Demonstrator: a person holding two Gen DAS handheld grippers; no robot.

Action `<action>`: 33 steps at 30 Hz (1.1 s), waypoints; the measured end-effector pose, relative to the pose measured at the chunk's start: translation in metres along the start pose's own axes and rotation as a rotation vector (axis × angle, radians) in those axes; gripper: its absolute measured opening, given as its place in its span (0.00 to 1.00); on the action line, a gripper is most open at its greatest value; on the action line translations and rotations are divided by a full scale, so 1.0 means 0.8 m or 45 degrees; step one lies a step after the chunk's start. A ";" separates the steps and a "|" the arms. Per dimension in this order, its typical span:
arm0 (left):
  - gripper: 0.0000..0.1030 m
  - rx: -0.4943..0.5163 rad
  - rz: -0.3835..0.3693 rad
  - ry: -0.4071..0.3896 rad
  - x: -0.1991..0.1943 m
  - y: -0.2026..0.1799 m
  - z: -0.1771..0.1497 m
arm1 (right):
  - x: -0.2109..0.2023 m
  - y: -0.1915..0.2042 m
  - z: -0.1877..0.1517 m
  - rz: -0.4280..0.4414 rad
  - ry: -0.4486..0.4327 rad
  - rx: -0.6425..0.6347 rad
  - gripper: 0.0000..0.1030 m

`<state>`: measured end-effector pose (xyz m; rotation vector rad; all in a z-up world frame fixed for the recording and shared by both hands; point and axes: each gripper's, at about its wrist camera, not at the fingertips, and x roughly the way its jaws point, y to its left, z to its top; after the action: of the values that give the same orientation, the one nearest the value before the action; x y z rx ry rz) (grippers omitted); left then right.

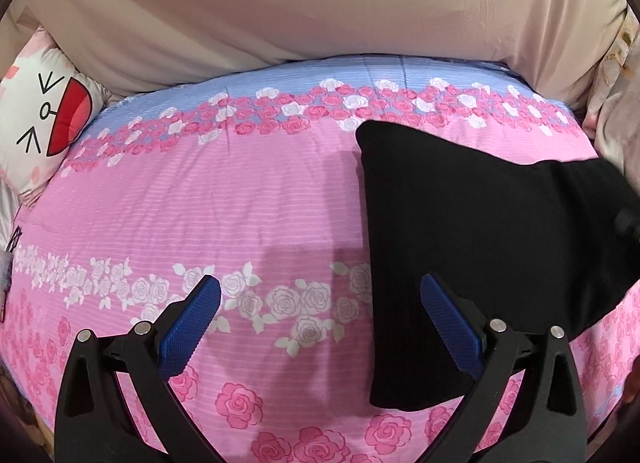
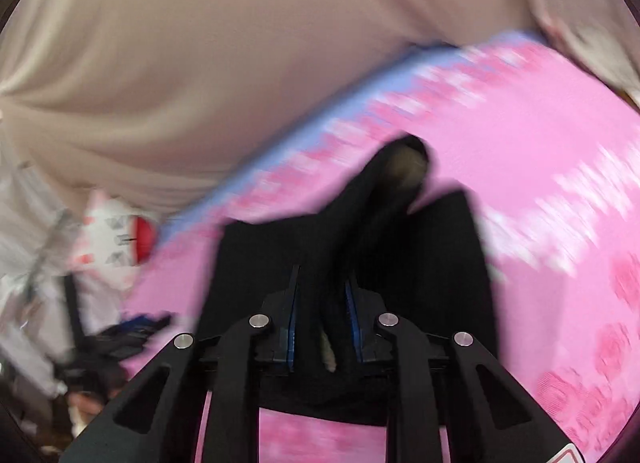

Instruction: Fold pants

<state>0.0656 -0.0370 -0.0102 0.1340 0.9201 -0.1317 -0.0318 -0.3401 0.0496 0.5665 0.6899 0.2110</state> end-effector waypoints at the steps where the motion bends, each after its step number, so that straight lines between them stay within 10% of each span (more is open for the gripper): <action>1: 0.95 -0.004 -0.004 -0.005 -0.002 0.001 0.001 | -0.002 0.007 0.004 0.010 -0.010 -0.021 0.18; 4: 0.95 -0.007 -0.013 -0.007 -0.004 0.004 0.000 | 0.012 -0.015 -0.002 -0.123 0.053 -0.039 0.28; 6: 0.95 -0.011 -0.035 -0.013 -0.006 0.004 0.000 | 0.033 -0.053 -0.024 -0.424 0.151 0.004 0.34; 10: 0.95 -0.049 -0.223 0.026 0.001 0.001 -0.001 | -0.003 -0.074 -0.046 -0.329 0.064 0.137 0.40; 13: 0.95 -0.087 -0.349 0.156 0.037 -0.015 -0.001 | -0.025 -0.069 -0.044 -0.435 -0.018 0.122 0.66; 18: 0.96 -0.128 -0.445 0.276 0.088 -0.034 -0.010 | -0.009 -0.092 -0.043 -0.356 0.066 0.196 0.67; 23: 0.39 -0.177 -0.655 0.244 0.083 -0.013 -0.004 | 0.020 -0.100 -0.053 -0.311 0.090 0.245 0.65; 25: 0.22 -0.193 -0.716 0.235 0.075 0.005 0.000 | 0.021 -0.077 -0.051 -0.303 0.080 0.178 0.43; 33: 0.19 -0.144 -0.615 0.130 0.000 0.081 -0.010 | 0.035 0.010 -0.075 -0.063 0.168 0.063 0.36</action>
<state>0.0703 0.0282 -0.0113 -0.1909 1.0469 -0.5231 -0.0501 -0.2981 0.0009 0.5858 0.8380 0.1864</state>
